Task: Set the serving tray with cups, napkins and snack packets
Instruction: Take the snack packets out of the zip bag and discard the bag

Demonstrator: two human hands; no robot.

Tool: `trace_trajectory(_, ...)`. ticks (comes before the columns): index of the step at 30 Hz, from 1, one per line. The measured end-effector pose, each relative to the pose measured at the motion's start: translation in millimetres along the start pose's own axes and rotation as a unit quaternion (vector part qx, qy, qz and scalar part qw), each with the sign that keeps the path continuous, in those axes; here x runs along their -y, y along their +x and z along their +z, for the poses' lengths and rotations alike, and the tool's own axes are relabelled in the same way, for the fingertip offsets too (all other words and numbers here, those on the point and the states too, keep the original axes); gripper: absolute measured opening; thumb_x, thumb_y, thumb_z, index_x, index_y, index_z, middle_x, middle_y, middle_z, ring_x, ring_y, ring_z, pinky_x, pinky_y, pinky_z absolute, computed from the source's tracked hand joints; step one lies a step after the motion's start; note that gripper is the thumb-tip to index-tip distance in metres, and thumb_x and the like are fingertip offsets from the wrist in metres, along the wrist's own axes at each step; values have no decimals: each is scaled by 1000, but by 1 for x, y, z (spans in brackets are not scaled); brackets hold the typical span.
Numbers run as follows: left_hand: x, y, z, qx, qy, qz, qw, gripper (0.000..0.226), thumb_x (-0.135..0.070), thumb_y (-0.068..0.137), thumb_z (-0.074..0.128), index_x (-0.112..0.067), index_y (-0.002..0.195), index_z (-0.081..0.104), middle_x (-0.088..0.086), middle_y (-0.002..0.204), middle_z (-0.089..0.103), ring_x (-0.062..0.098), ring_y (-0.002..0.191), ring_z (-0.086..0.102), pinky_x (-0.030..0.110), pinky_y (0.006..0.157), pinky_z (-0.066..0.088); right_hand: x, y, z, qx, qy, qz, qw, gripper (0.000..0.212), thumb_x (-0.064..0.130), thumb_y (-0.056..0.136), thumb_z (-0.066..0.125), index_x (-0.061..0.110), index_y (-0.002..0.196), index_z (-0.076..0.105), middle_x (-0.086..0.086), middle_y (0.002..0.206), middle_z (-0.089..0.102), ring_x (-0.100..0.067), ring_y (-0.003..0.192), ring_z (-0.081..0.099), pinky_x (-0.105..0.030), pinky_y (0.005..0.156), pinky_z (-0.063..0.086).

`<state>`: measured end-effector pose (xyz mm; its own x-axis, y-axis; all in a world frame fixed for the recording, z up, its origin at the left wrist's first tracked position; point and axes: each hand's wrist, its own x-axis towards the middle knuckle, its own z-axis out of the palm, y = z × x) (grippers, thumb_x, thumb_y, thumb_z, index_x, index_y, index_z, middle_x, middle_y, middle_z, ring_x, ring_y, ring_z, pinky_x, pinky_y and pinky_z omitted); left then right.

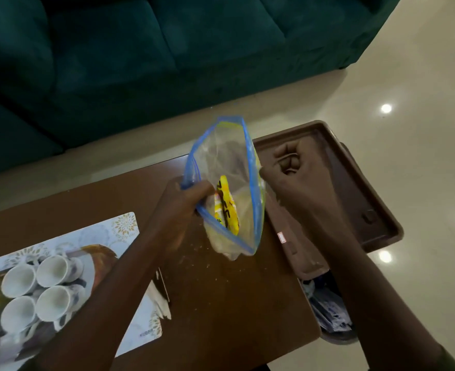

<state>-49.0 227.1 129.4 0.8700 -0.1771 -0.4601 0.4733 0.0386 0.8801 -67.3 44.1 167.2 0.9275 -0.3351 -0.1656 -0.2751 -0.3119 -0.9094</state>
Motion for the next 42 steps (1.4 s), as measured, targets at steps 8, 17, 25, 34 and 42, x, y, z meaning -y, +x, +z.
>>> trace_trajectory(8, 13, -20, -29, -4, 55, -23, 998, 41, -25, 62, 69, -15, 102, 69, 28, 109, 69, 39, 100, 67, 53, 92, 52, 25, -18, 58, 210, -29, 17, 977, 14, 13, 81, 56, 22, 82, 67, -1, 77, 72, -22, 78, 72, -41, 74, 60)
trace_trajectory(17, 33, -34, -42, -34, 80, -5, 996, 74, -28, 62, 67, -15, 133, 54, 14, 114, 70, 25, 96, 70, 37, 80, 58, -38, -3, 136, 367, -353, 146, 848, 30, 27, 92, 56, -2, 87, 64, -24, 108, 68, -37, 102, 67, -40, 80, 54)
trace_trajectory(25, 37, -40, -51, -110, 63, 28, 992, 73, -28, 59, 65, -8, 129, 56, 8, 100, 70, 20, 84, 68, 32, 72, 55, -53, -12, 146, 313, -356, 98, 875, 29, 11, 81, 60, 3, 109, 60, -22, 112, 66, -37, 108, 61, -38, 85, 49)
trace_trajectory(34, 27, -32, -48, -204, 38, 103, 973, 74, -29, 61, 69, -11, 130, 51, 12, 121, 65, 25, 101, 67, 42, 86, 56, 71, 24, 61, 309, -397, 27, 864, 40, 25, 68, 78, 16, 105, 63, -7, 101, 66, -24, 89, 64, -25, 69, 50)
trace_trajectory(42, 24, -13, -52, -280, 17, 127, 951, 53, -1, 81, 65, -12, 130, 51, -3, 96, 58, -12, 60, 59, 10, 51, 46, 33, 60, -6, 354, 73, 197, 911, 32, -4, 78, 65, 10, 107, 70, -10, 108, 75, -27, 99, 72, -47, 89, 55)
